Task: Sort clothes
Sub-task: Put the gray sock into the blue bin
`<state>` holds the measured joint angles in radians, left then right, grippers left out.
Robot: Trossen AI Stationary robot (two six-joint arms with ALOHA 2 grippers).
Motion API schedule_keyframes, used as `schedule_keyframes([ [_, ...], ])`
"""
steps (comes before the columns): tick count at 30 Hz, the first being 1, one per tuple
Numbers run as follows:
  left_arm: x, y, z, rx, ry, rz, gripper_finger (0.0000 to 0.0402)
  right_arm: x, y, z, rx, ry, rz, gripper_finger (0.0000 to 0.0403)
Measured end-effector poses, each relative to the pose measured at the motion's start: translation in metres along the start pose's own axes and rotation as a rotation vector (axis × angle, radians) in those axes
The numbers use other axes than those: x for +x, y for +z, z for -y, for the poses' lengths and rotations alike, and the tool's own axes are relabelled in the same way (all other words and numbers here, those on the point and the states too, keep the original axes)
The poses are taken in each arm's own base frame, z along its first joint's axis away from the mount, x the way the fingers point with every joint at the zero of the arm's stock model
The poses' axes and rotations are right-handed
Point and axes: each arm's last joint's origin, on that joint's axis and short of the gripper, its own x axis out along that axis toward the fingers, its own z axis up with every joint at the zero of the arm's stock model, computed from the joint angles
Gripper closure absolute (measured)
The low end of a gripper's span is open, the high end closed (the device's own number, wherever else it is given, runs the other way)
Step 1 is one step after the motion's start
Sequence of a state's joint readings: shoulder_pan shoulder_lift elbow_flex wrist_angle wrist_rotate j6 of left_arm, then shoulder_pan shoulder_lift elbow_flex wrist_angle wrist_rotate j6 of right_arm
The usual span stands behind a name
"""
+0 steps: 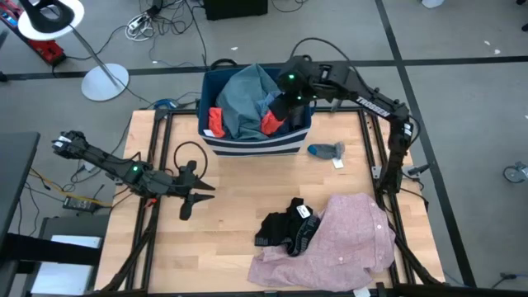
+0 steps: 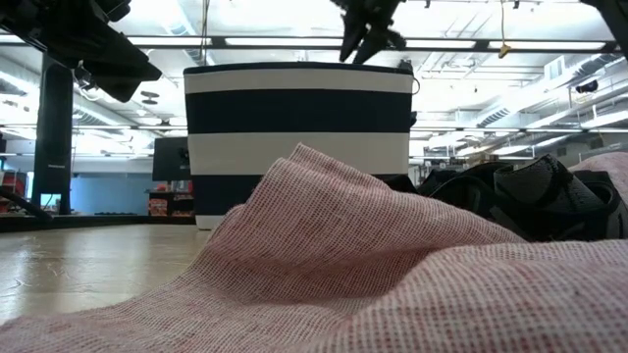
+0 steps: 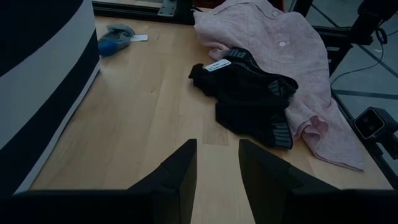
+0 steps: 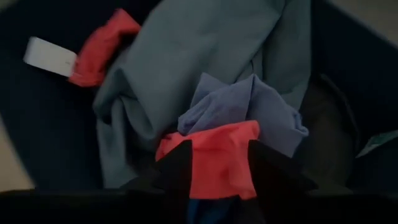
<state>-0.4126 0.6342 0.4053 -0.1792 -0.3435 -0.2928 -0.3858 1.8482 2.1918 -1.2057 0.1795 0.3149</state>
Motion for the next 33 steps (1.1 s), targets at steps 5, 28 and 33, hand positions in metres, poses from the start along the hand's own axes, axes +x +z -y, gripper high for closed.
schedule_keyframes([
  [5, 0.000, 0.000, 0.000, 0.000, 0.000, 0.000, 0.0277, -0.032, -0.002, 0.002, 0.002, 0.029, 0.063, 0.0230],
  [28, 0.000, 0.000, 0.000, 0.000, 0.000, -0.001, 0.0277, -0.153, -0.084, -0.015, 0.032, 0.005, -0.004, 0.0234],
  [33, 0.000, 0.000, 0.000, 0.001, 0.000, -0.003, 0.0277, -0.142, -0.109, -0.027, 0.077, -0.016, -0.083, 0.0234],
])
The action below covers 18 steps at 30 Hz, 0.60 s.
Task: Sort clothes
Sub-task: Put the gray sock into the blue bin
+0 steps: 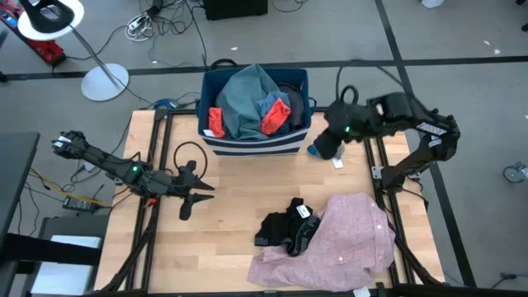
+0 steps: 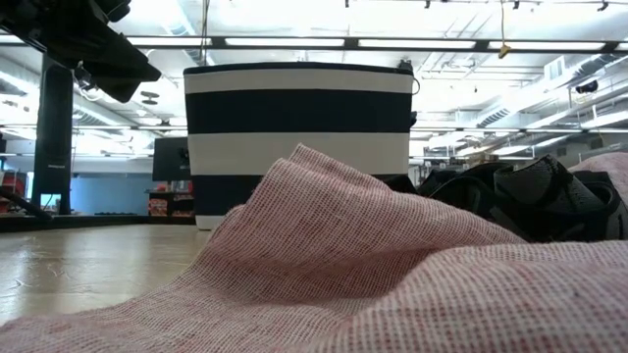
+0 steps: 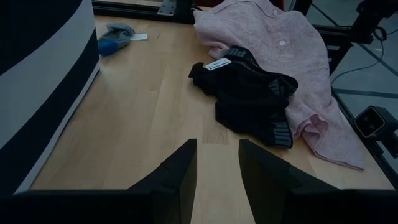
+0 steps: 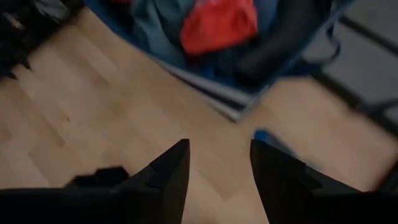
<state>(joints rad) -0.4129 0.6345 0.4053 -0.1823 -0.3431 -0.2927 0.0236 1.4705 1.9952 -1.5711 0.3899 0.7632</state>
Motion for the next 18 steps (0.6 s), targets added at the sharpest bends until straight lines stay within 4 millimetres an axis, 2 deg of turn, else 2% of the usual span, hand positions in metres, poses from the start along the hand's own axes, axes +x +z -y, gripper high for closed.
schedule_keyframes([
  [8, 0.000, -0.001, 0.000, 0.002, 0.002, -0.006, 0.0277, 0.052, -0.068, 0.001, 0.132, -0.181, -0.179, 0.0234],
  [12, 0.000, 0.000, 0.000, 0.001, 0.001, -0.004, 0.0277, 0.080, -0.101, 0.015, 0.229, -0.244, -0.232, 0.0233],
  [18, 0.000, 0.000, 0.000, 0.001, 0.001, -0.003, 0.0277, 0.126, -0.134, 0.050, 0.391, -0.280, -0.259, 0.0236],
])
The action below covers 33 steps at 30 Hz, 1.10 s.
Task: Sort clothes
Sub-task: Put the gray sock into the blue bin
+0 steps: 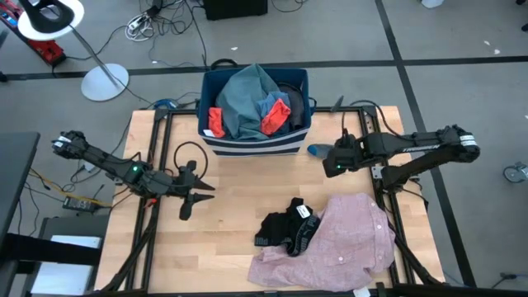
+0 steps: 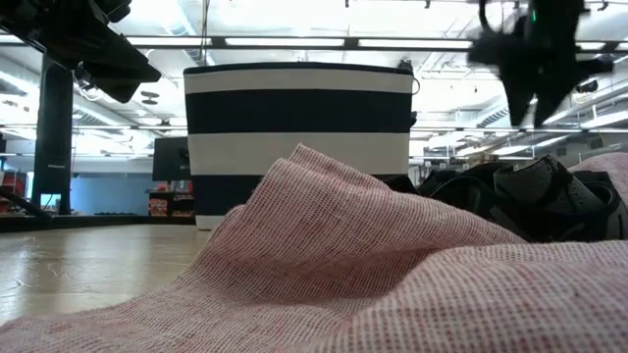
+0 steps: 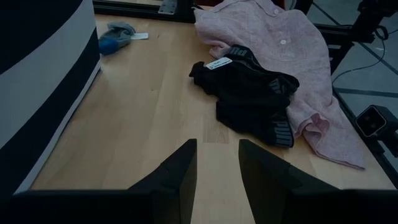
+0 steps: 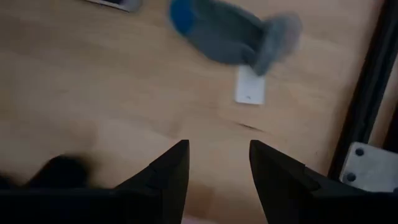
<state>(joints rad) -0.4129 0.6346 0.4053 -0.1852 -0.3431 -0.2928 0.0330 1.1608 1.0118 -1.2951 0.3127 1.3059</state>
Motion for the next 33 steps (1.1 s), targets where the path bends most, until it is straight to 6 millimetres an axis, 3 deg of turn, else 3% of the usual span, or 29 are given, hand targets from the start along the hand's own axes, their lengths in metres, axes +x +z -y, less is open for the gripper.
schedule_keyframes([
  [5, 0.000, 0.000, 0.000, -0.006, 0.000, 0.000, 0.0277, 0.047, 0.003, 0.024, 0.080, -0.066, -0.026, 0.0236],
  [11, 0.000, 0.000, 0.000, -0.009, 0.000, 0.000, 0.0277, 0.088, 0.022, 0.035, 0.106, -0.010, 0.001, 0.0239],
  [22, 0.000, 0.000, 0.000, -0.033, 0.000, -0.001, 0.0277, 0.133, 0.068, 0.054, 0.138, -0.036, 0.019, 0.0239],
  [29, 0.000, 0.000, 0.000, -0.034, 0.001, 0.000, 0.0277, 0.165, 0.073, 0.054, 0.129, -0.096, -0.096, 0.0244],
  [33, 0.000, 0.000, 0.000, -0.035, 0.001, -0.001, 0.0277, 0.170, 0.072, 0.051, 0.111, -0.096, -0.118, 0.0288],
])
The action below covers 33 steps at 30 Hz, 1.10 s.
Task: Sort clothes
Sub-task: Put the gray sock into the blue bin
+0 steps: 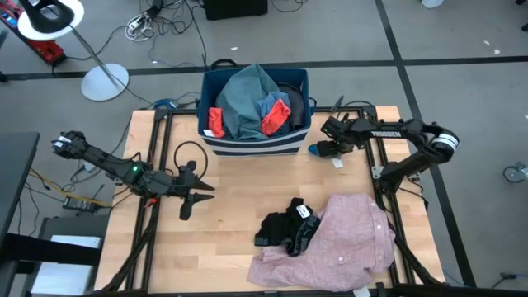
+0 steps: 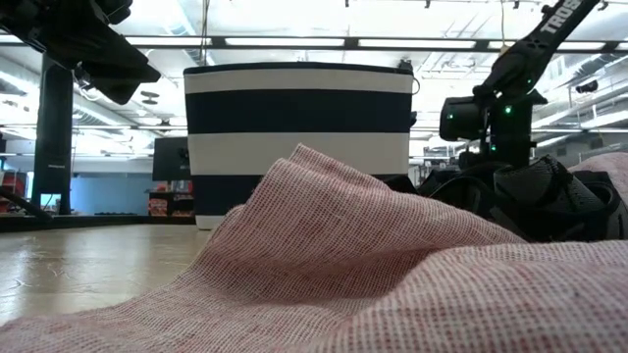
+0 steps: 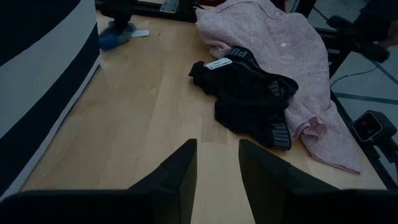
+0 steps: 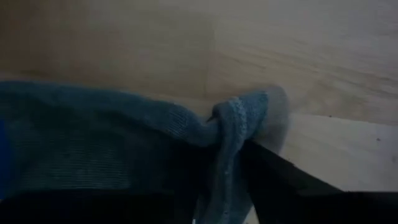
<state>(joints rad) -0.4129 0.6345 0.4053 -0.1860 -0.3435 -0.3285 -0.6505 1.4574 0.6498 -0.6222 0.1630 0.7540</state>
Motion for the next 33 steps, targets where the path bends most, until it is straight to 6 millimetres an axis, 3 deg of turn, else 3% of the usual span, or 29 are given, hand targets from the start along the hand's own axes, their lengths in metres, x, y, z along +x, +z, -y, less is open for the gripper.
schedule_keyframes([
  [5, 0.000, 0.000, 0.000, 0.000, 0.000, 0.000, 0.0277, -0.009, -0.004, -0.002, -0.028, 0.048, 0.019, 0.0386],
  [15, 0.000, 0.000, 0.000, 0.002, 0.001, 0.000, 0.0277, -0.058, -0.031, 0.007, -0.036, 0.089, 0.035, 0.0396],
  [33, 0.000, -0.001, -0.001, 0.014, 0.006, -0.013, 0.0277, -0.229, -0.060, -0.005, -0.061, 0.175, 0.304, 0.0401],
])
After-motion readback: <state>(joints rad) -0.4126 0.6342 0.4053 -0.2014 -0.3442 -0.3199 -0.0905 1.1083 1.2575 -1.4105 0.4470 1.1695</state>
